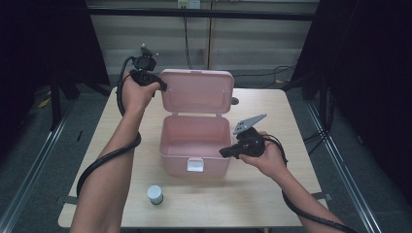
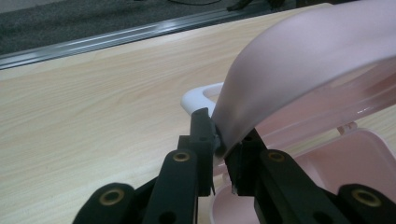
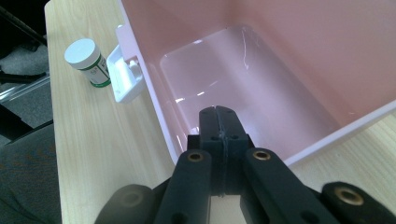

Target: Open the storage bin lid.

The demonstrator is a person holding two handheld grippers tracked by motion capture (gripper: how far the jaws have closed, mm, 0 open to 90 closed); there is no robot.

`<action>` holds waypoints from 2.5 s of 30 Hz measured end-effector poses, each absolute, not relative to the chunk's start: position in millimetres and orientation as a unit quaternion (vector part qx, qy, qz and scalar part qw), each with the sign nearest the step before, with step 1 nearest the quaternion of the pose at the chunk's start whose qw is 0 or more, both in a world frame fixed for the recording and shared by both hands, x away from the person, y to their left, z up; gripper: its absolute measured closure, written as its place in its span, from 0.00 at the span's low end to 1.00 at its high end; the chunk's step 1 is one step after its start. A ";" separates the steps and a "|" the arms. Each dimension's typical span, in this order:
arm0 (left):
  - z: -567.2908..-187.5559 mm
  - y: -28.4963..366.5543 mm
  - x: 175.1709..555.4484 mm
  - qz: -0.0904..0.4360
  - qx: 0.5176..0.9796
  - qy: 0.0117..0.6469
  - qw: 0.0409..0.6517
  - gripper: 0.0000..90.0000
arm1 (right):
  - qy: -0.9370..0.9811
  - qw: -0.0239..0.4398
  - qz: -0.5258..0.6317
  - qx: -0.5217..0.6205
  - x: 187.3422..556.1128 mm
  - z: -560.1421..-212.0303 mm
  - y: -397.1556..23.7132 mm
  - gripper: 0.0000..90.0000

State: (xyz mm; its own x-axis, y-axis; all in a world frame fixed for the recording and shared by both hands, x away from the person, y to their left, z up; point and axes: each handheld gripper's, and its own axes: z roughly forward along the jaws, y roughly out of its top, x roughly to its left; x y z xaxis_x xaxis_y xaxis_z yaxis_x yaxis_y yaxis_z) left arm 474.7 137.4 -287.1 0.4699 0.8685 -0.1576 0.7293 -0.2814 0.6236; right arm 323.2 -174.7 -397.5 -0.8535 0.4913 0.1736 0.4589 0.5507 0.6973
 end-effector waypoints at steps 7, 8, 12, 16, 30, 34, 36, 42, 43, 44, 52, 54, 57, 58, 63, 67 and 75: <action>-291.0 137.3 480.7 0.104 0.784 0.512 0.335 0.92 | 0.883 0.021 0.387 0.266 324.7 -397.9 -173.1 1.00; -291.2 137.6 481.5 0.103 0.785 0.512 0.334 0.92 | 0.883 0.021 0.386 0.266 324.8 -398.0 -172.9 1.00; -292.5 137.3 484.1 0.104 0.784 0.515 0.332 0.92 | 0.884 0.020 0.386 0.264 325.3 -398.4 -173.1 1.00; -294.6 135.8 486.1 0.108 0.782 0.519 0.328 0.93 | 0.886 0.020 0.381 0.263 324.8 -397.8 -173.7 1.00; -307.2 135.2 494.9 0.107 0.785 0.522 0.316 0.93 | 0.889 0.020 0.376 0.261 321.6 -402.3 -176.2 1.00; -310.1 134.5 496.8 0.109 0.785 0.522 0.316 0.92 | 0.890 0.022 0.374 0.262 320.4 -401.9 -176.7 1.00; -311.3 134.1 497.5 0.111 0.784 0.521 0.317 0.92 | 0.889 0.022 0.375 0.263 319.7 -402.0 -177.0 1.00; -313.9 134.7 500.2 0.110 0.787 0.519 0.315 0.92 | 0.888 0.025 0.380 0.259 319.4 -402.9 -177.6 1.00; -314.4 134.5 500.6 0.111 0.787 0.519 0.313 0.92 | 0.887 0.025 0.380 0.260 319.3 -402.9 -177.7 1.00; -315.0 134.2 501.1 0.112 0.787 0.518 0.315 0.92 | 0.887 0.025 0.380 0.260 319.2 -402.9 -177.8 1.00; -323.1 134.0 503.4 0.119 0.789 0.512 0.318 0.91 | 0.885 0.023 0.382 0.265 317.6 -402.9 -178.3 1.00; -324.3 134.9 503.0 0.115 0.791 0.512 0.316 0.91 | 0.885 0.023 0.383 0.265 317.1 -403.0 -178.5 1.00; -326.1 137.0 501.2 0.110 0.793 0.513 0.310 0.91 | 0.885 0.026 0.381 0.265 315.9 -402.8 -178.4 1.00; -326.5 137.6 500.4 0.112 0.794 0.511 0.310 0.91 | 0.886 0.027 0.380 0.265 315.6 -402.6 -178.2 1.00; -330.0 139.1 497.9 0.113 0.794 0.510 0.311 0.86 | 0.885 0.029 0.380 0.267 313.9 -402.7 -178.1 1.00; -333.3 139.0 496.7 0.108 0.795 0.507 0.315 0.84 | 0.885 0.030 0.379 0.268 312.7 -402.8 -176.8 1.00; -334.7 138.1 488.1 0.101 0.802 0.499 0.312 0.79 | 0.883 0.022 0.384 0.268 310.9 -405.4 -173.7 1.00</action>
State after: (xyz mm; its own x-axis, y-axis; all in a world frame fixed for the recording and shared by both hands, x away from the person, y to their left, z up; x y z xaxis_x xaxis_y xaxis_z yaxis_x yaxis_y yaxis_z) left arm 488.1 138.1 -334.7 0.4818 0.8637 -0.1482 0.7374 -0.3082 0.6010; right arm 310.9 -173.7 -405.4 -0.8550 0.4908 0.1674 0.4570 0.5605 0.6906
